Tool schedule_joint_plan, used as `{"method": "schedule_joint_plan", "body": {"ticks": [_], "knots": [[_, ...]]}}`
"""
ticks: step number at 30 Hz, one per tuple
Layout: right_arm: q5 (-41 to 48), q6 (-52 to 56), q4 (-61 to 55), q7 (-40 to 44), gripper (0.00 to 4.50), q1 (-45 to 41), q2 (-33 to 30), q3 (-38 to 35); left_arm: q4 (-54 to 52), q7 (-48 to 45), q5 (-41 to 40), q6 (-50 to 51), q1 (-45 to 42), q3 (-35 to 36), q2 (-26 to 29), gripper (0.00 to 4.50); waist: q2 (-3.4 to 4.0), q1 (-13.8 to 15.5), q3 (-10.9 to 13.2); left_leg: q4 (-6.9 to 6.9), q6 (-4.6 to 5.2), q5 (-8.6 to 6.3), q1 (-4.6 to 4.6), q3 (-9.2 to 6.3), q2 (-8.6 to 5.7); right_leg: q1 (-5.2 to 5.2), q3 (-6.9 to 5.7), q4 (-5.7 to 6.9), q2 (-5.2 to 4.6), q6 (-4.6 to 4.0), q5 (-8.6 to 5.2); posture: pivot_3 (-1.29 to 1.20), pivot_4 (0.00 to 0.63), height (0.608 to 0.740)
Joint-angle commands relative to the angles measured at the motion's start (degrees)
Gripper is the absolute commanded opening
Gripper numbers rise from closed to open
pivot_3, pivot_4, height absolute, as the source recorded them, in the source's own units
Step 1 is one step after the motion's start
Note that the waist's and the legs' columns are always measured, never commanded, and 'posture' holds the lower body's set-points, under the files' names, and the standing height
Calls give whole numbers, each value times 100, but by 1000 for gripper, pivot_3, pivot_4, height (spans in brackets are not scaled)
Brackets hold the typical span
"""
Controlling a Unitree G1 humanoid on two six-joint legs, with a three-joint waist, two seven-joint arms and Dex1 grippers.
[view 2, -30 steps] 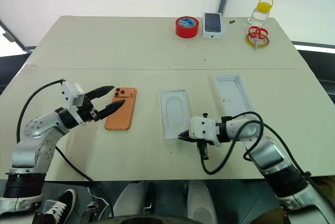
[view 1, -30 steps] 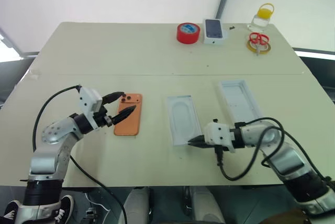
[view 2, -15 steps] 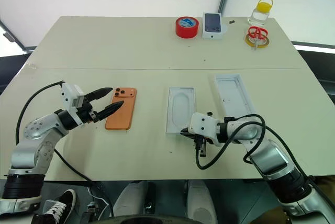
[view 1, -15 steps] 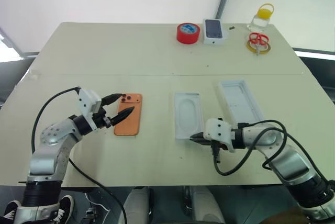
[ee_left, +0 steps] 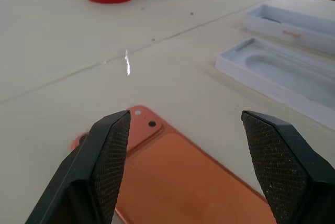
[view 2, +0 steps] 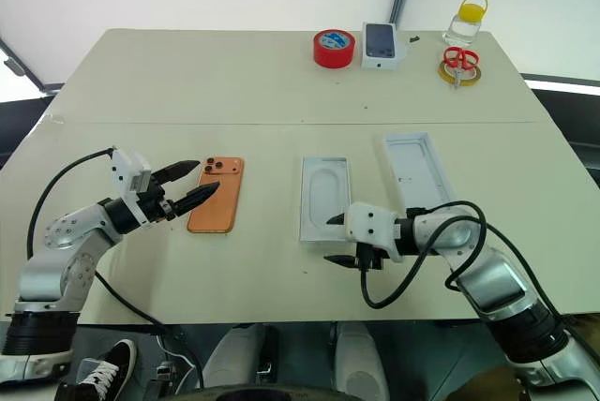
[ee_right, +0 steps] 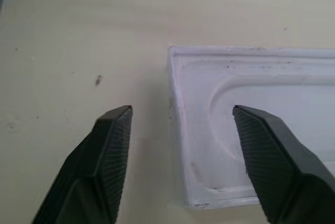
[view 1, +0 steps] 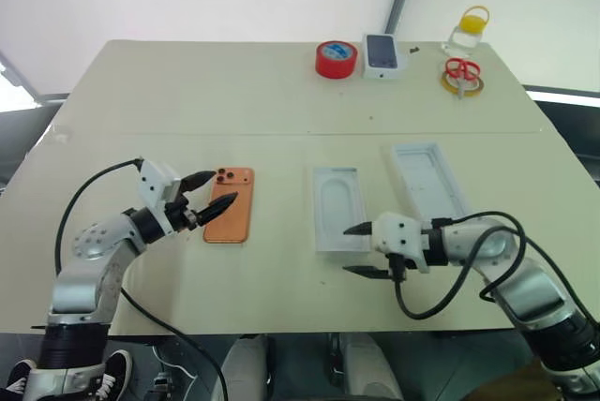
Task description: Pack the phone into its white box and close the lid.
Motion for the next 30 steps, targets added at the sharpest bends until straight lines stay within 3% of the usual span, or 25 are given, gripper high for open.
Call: {"method": "schedule_joint_plan", "body": {"ticks": [1, 4, 5, 7, 11, 18, 30], "knots": [[277, 228, 67, -304, 2912, -595, 372, -273, -81, 211, -426, 798, -142, 330, 181, 3565, 0, -15, 0, 0, 0, 0, 1, -1, 2, 0, 0, 1, 2, 2, 1, 0, 150, 739], [20, 171, 422, -676, 2912, -1097, 924, 1, 190, 426, -963, 1842, -391, 685, 330, 3565, -1, -12, -1, -1, 0, 0, 2, -7, 6, -1, -2, 7, 10, 17, 9, 0, 150, 739], [31, 255, 547, -735, 2690, -1267, 1147, 112, 362, 474, -1200, 2262, -492, 824, 385, 3565, 0, -14, 0, -2, 0, 0, 2, -8, 6, -1, -2, 9, 12, 18, 10, 0, 150, 739], [-268, 30, 824, -798, 2085, -1532, 1460, 475, 557, 488, -1316, 2543, -584, 957, 491, 3565, 0, -25, 0, -2, 0, 0, 0, -8, 6, -4, -1, 12, 15, 19, 11, 0, 150, 739], [-1130, -502, 1689, -1389, 57, -2077, 2170, 1117, 1139, 624, -1586, 3633, -830, 1108, 707, 3565, 0, -50, 0, -2, -1, 1, 0, -7, 4, -4, -1, 14, 15, 19, 11, 0, 150, 739], [-2128, -670, 3476, -2032, 57, -2967, 3200, 1784, 1853, 978, -1568, 4341, -1289, 1109, 603, 3565, -4, -110, -2, -2, -11, 6, -2, -12, 1, -6, -1, 18, 11, 18, 12, 0, 150, 739], [-2466, -849, 4412, -1232, 57, -3247, 3509, 2217, 1663, 1041, -1596, 5697, -1534, 534, 518, 3565, 11, -142, -13, -10, -19, 10, 17, -13, -13, 4, 1, 27, -4, 19, 14, 0, 150, 739]]}}
